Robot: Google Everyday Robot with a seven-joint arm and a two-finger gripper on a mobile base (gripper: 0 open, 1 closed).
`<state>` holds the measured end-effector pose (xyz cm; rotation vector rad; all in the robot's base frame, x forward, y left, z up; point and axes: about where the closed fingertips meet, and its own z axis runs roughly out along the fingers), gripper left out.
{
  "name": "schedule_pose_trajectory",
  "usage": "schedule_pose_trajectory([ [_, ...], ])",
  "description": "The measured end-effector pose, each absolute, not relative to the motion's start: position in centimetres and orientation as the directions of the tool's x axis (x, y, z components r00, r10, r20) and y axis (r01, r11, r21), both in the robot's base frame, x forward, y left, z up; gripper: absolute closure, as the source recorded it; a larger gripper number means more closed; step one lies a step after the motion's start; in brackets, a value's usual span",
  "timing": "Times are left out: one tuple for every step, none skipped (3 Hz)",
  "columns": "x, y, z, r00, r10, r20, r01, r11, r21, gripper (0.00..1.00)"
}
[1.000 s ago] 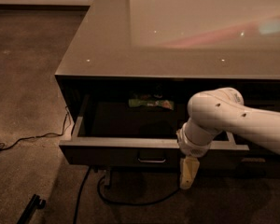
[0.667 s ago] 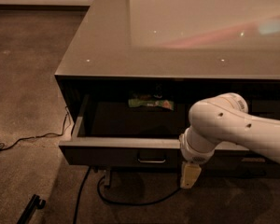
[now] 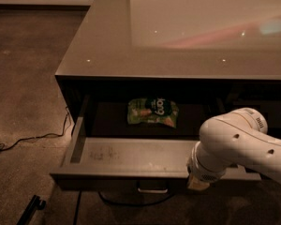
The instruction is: Open top drawer
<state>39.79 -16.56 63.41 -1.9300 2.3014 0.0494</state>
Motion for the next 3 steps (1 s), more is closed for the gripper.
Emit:
schedule_pose_trajectory([
  [39.59, -16.69, 63.40, -0.171, -0.977, -0.124, -0.982, 0.180, -0.063, 0.63],
  [39.59, -16.70, 63.40, -0.171, -0.977, -0.124, -0.982, 0.180, -0.063, 0.40],
  [39.59, -16.70, 63.40, -0.171, -0.977, -0.124, -0.982, 0.180, -0.063, 0.16],
])
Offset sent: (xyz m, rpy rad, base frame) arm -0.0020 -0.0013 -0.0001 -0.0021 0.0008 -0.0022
